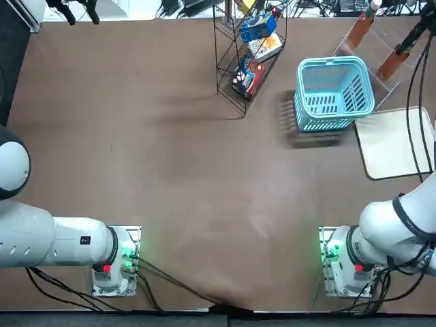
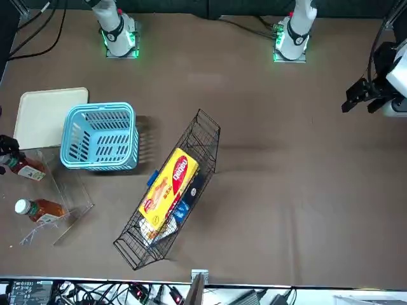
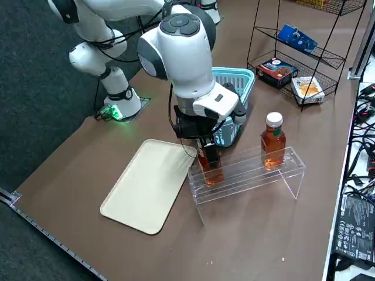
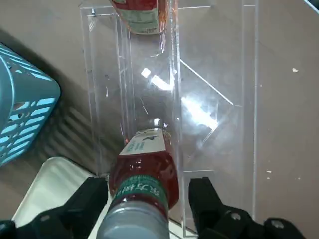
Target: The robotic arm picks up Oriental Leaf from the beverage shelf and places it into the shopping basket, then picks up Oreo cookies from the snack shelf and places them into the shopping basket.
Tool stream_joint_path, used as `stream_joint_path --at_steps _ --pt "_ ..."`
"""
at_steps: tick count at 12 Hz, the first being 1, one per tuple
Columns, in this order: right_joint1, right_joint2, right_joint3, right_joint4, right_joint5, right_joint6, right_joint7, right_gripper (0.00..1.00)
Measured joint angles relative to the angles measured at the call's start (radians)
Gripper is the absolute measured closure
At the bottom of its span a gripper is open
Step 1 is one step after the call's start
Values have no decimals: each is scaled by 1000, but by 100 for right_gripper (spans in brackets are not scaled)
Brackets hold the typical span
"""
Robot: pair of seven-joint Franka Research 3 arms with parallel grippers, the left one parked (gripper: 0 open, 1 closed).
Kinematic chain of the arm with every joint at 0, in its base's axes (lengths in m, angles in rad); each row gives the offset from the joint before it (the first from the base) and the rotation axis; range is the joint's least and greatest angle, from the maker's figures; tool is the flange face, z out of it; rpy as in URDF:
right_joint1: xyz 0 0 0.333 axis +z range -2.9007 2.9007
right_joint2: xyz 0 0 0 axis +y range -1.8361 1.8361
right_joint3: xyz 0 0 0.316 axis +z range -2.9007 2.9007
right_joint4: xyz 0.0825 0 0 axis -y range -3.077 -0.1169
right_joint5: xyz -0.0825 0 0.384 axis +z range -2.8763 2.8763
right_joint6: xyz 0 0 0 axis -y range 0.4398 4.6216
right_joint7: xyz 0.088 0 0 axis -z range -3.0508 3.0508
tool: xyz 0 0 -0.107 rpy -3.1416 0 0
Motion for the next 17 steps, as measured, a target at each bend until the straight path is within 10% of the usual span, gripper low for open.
stream_joint_path --at_steps 4,7,17 --pt "0 -1 0 -1 0 0 0 4" --pt "0 -14 1 -1 5 -11 -1 41" --pt "-1 -31 3 -2 5 -19 -7 44"
